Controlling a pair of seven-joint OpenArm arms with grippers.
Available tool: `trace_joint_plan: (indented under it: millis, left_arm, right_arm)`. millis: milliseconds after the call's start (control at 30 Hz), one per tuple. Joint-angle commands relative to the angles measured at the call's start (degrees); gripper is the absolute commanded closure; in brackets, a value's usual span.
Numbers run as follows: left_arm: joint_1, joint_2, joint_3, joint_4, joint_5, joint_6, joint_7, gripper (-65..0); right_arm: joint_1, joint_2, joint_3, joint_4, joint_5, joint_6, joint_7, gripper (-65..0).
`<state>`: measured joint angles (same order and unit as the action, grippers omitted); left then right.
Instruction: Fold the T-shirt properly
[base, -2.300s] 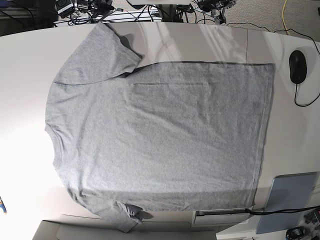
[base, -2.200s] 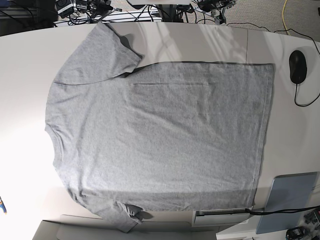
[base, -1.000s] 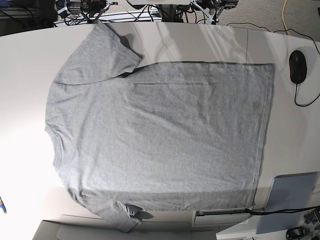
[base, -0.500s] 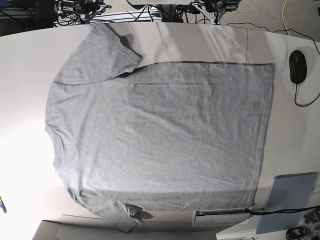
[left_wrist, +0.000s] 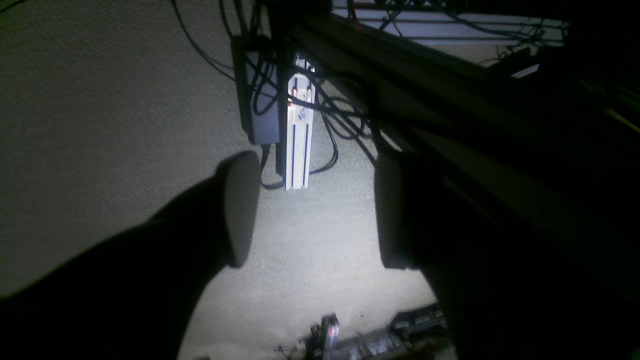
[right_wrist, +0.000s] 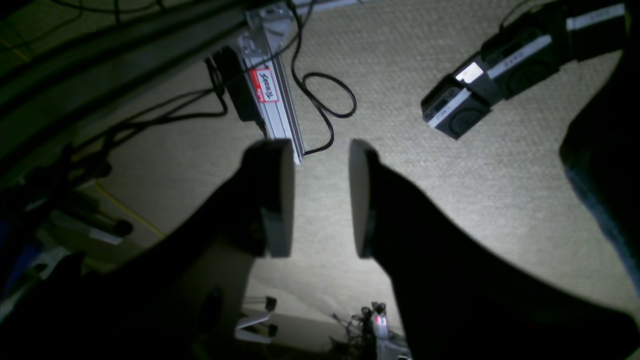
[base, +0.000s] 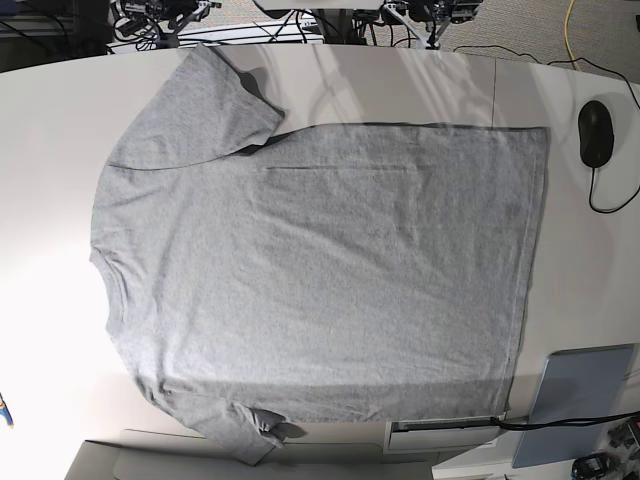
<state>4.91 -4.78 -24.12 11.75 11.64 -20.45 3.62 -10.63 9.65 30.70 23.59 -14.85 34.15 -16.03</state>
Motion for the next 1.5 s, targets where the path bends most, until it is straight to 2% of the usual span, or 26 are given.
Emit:
trace_joint_plan:
  millis: [0,167,267,433,667,767,833,900,1033,1200,1367,1467]
  left_arm:
    - [0.39,-0.17,-0.02,0.57,-0.44,-1.16,0.85,-34.2]
    - [4.72,-0.17,-0.02,7.48,-5.44,-5.35,4.39,-34.2]
    - [9.07,-0.17,-0.02,14.56,-7.04,-5.55,5.86,-34.2]
    - [17.59,-0.17,-0.02,27.43,-9.75,-5.6,6.51,-34.2]
    - [30.42,-0.15,-0.02,48.15,-16.83,-6.64,10.23,-34.2]
    - [35.71,-0.2,-0.02,58.51,-19.06,-6.67,14.19,-34.2]
    - [38.99,-0.55,-0.02,65.75,-19.41,-8.46,16.41,-34.2]
    - [42.38,-1.84,-0.02,73.02,-19.43,-10.75,16.9,-34.2]
    - [48.26,-6.6,-0.02,86.97,-19.41,-10.71,19.06,-34.2]
    - [53.09,-13.84,-0.02,100.85,-19.02,-10.71,19.12,-34.3]
    - [52.54,-19.82,-0.02,110.16,-13.25,-9.07,19.08,-34.3]
    - [49.92,-22.6,-0.02,112.28,-10.08,-9.16,18.93,-34.3]
  right_arm:
    - [-0.9,0.72,0.0,0.42,0.35,0.7,0.15,-18.9]
    - [-4.42,1.64,0.0,2.14,3.56,3.89,1.46,-18.9]
    - [-7.89,1.79,0.0,7.1,4.55,4.15,1.46,-18.9]
    - [-14.8,1.79,0.0,18.99,5.77,4.13,1.2,-18.9]
    - [-26.47,1.79,0.02,38.12,14.71,5.85,-3.26,-18.9]
    - [-31.85,1.81,0.02,47.06,17.77,5.85,-5.57,-18.9]
    - [-35.43,1.86,0.09,53.29,18.75,5.85,-7.02,-18.9]
    - [-38.93,2.23,0.07,59.58,19.89,5.85,-8.26,-18.9]
    - [-46.01,5.03,0.13,71.36,24.13,5.85,-9.27,-18.9]
    - [-53.13,9.38,0.17,84.28,24.85,5.85,-9.64,-18.9]
    - [-55.17,11.1,0.46,95.86,24.22,5.85,-13.03,-18.9]
    - [-54.34,11.17,0.98,101.55,21.59,5.85,-13.49,-18.9]
